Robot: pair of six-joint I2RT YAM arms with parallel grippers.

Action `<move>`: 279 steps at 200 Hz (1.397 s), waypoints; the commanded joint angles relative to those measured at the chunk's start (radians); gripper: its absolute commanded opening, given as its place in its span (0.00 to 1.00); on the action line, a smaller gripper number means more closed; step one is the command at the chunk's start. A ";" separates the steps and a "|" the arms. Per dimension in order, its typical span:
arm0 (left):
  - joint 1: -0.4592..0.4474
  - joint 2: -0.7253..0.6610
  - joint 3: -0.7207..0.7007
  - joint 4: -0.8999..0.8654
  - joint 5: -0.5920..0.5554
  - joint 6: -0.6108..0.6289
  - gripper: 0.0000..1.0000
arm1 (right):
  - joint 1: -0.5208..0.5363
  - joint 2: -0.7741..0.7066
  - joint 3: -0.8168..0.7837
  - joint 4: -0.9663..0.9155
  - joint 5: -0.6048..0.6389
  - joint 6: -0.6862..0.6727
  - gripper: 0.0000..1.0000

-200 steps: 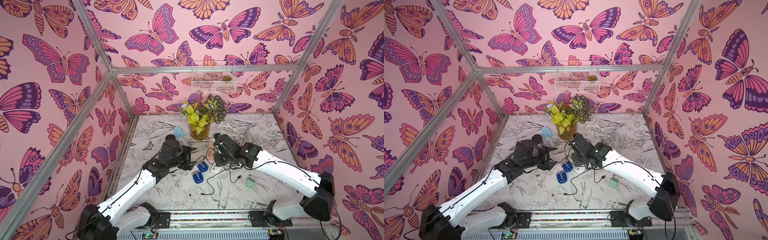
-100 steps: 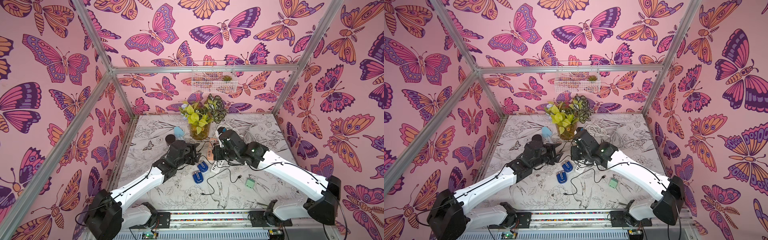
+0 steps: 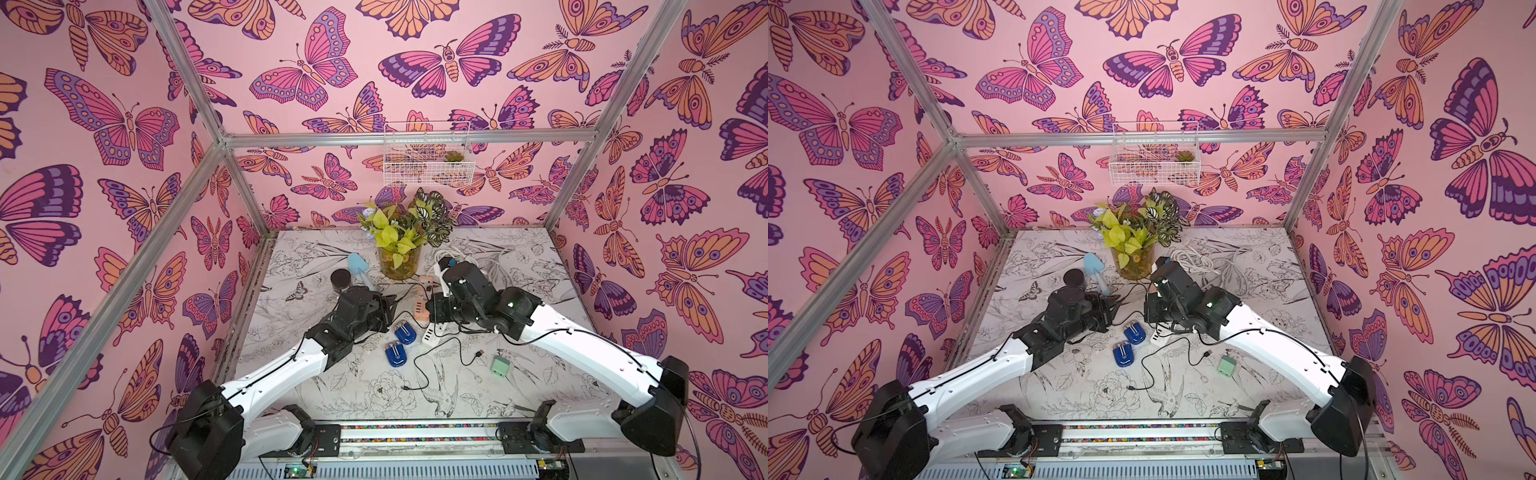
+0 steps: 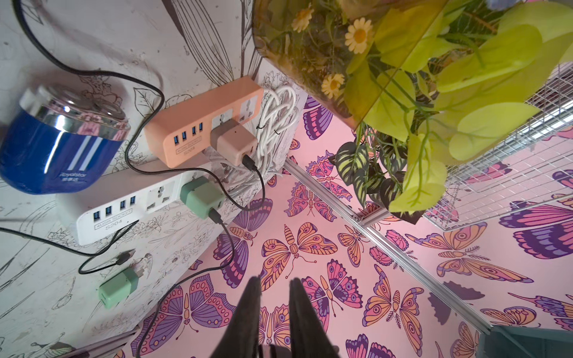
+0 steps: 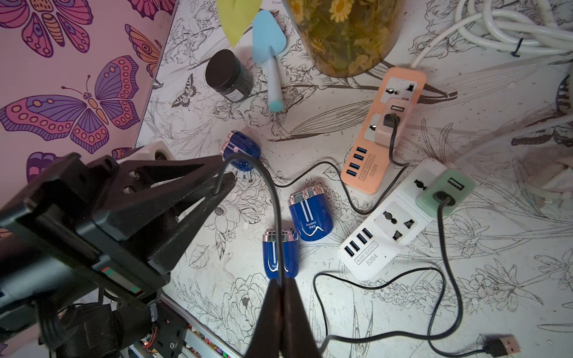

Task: Charge the electric shaver
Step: Pick up the charging cable from the center of the board.

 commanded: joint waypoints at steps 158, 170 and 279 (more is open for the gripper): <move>0.091 0.060 0.002 0.195 0.116 -0.128 0.00 | -0.107 -0.078 -0.023 -0.016 -0.275 0.077 0.20; 0.116 0.110 0.023 0.254 0.168 -0.061 0.00 | -0.126 -0.079 0.015 -0.032 -0.337 0.102 0.37; 0.146 0.216 0.253 0.309 0.356 0.280 0.00 | -0.239 -0.026 -0.099 0.699 -0.533 0.932 0.55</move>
